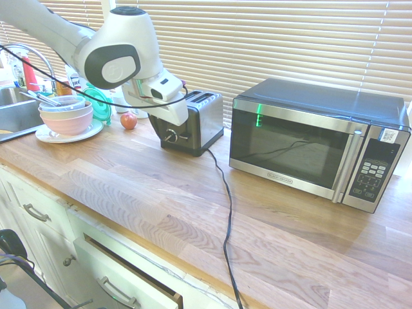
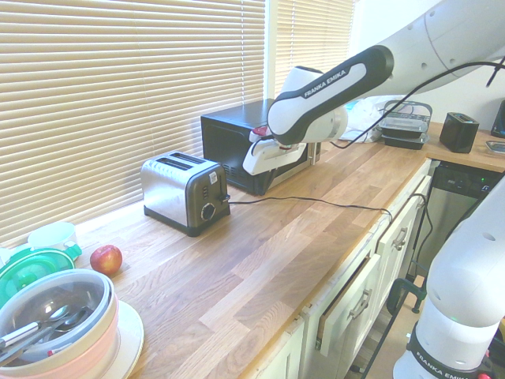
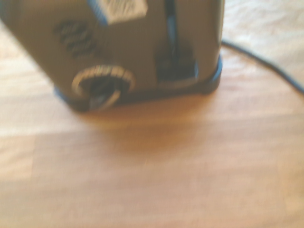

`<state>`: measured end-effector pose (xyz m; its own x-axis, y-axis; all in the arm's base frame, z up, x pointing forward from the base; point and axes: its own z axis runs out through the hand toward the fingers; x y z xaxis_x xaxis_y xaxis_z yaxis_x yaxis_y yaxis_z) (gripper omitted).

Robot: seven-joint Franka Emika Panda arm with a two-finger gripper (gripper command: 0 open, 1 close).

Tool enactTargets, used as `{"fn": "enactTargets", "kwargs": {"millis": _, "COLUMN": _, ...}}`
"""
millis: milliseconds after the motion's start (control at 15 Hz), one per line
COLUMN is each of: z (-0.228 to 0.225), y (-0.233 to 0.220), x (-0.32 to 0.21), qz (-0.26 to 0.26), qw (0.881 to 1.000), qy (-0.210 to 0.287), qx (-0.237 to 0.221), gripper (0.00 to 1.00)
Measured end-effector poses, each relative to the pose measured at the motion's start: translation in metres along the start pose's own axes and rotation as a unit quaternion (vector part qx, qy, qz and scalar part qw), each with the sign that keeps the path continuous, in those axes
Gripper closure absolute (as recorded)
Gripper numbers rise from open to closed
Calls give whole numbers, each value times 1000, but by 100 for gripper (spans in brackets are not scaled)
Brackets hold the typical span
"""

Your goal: Press the toaster

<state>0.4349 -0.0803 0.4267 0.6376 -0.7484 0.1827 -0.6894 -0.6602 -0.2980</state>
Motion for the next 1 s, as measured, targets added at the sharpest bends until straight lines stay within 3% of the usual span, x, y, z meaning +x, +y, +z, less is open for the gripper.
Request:
{"fn": "enactTargets", "kwargs": {"millis": 67, "z": 2, "y": 6, "x": -12, "qz": -3, "qw": 1000, "qy": 4, "qx": 3, "gripper": 100}}
{"fn": "enactTargets", "kwargs": {"millis": 133, "z": 5, "y": 12, "x": -25, "qz": -6, "qw": 1000, "qy": 9, "qx": 6, "gripper": 0}}
{"fn": "enactTargets", "kwargs": {"millis": 467, "z": -2, "y": 23, "x": -46, "qz": -13, "qw": 1000, "qy": 17, "qx": 15, "gripper": 0}}
{"fn": "enactTargets", "kwargs": {"millis": 1000, "z": -17, "y": 34, "x": -37, "qz": -13, "qw": 999, "qy": 35, "qx": 22, "gripper": 0}}
